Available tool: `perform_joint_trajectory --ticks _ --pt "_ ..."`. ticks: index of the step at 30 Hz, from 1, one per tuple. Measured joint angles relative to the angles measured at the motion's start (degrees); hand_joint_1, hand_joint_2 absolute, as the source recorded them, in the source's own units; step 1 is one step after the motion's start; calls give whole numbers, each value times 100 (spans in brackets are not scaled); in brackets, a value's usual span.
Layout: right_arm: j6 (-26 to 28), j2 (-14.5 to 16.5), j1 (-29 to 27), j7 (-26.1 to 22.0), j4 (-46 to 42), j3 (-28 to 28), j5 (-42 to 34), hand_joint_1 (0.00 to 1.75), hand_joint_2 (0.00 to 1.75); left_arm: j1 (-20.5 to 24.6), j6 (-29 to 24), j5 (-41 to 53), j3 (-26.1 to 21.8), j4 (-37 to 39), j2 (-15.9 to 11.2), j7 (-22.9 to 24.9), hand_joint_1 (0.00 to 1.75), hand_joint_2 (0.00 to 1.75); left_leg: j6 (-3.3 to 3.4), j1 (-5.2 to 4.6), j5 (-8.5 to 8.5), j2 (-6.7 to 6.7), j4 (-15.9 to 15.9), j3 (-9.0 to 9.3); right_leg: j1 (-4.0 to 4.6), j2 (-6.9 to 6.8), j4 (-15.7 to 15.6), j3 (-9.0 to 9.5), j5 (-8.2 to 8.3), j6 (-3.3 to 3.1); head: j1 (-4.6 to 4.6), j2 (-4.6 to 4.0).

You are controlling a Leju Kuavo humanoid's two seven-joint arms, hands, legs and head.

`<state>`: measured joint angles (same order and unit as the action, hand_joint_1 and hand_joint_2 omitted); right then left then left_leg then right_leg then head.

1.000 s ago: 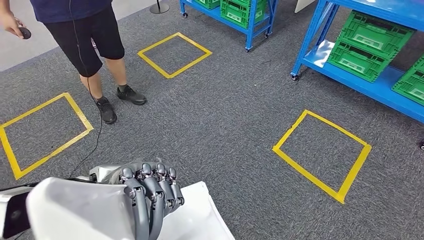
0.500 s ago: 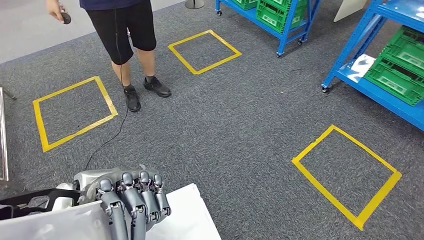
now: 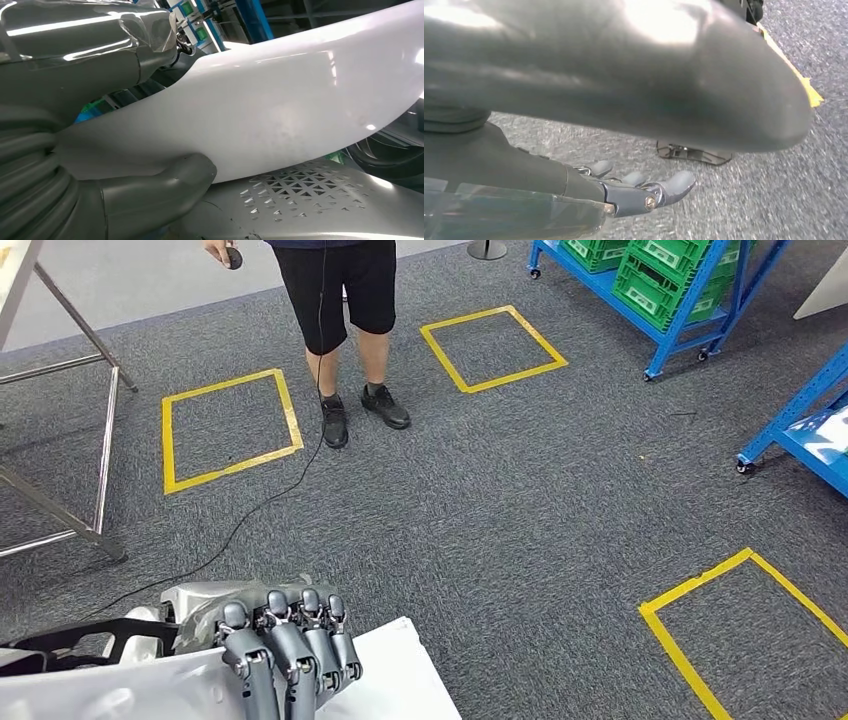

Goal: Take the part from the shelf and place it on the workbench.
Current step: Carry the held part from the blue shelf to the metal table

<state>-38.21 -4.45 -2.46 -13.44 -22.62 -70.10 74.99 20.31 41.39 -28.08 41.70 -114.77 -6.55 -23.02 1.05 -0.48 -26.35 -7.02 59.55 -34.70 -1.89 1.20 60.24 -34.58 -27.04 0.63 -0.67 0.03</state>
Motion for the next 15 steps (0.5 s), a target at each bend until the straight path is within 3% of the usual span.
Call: perform_joint_trajectory --ticks 2,3,5,6,7,8,10,12,14,15 --pt "-20 23 -18 5 -67 -12 11 0 0 23 -3 -3 11 -8 -14 1 175 175 -49 13 -208 328 391 -186 17 -97 -9 32 -13 -67 -38 0" --pt "-24 25 -35 7 -98 -21 11 0 0 35 -5 -3 15 -10 -20 2 175 175 -68 18 -377 511 754 -370 42 -149 -10 44 -28 -93 -60 -1" --pt "-28 33 -71 13 -136 -36 17 0 0 42 -6 -3 22 -11 -28 3 175 175 -76 40 -647 660 1498 -774 95 -287 -9 55 -53 -128 -76 -1" --pt "-32 37 -78 17 -152 -41 25 0 0 41 -5 -2 26 -11 -32 4 175 175 -60 40 -655 674 1650 -874 120 -362 -9 59 -65 -142 -78 -1" --pt "-37 42 -78 21 -163 -45 41 0 0 42 -5 -2 31 -11 -35 6 175 175 -27 29 -557 684 1565 -849 142 -432 -10 67 -75 -156 -78 -1" --pt "-42 50 -73 23 -171 -47 65 0 0 44 -5 -1 35 -11 -37 7 175 175 24 -1 -381 720 1253 -694 161 -497 -12 80 -85 -169 -77 -1" --pt "-53 88 -63 24 -178 -48 127 0 0 66 -6 2 42 -11 -38 10 175 175 160 -118 -78 980 434 -250 187 -623 -23 117 -108 -174 -69 -1" --pt "-60 132 -62 25 -179 -48 188 0 0 114 -8 10 62 -11 -38 19 175 175 242 -213 2 1185 6 -27 176 -762 -46 146 -127 -147 -65 -1" --pt "-72 160 -54 31 -180 -46 241 0 0 143 -9 15 83 -13 -42 25 175 175 279 -231 27 1092 -107 19 159 -921 -111 199 -131 -107 -67 -1" --pt "-77 167 -40 34 -180 -44 259 0 0 142 -8 16 91 -13 -44 25 175 175 298 -218 80 1012 -215 93 158 -896 -116 227 -138 -91 -61 -1"
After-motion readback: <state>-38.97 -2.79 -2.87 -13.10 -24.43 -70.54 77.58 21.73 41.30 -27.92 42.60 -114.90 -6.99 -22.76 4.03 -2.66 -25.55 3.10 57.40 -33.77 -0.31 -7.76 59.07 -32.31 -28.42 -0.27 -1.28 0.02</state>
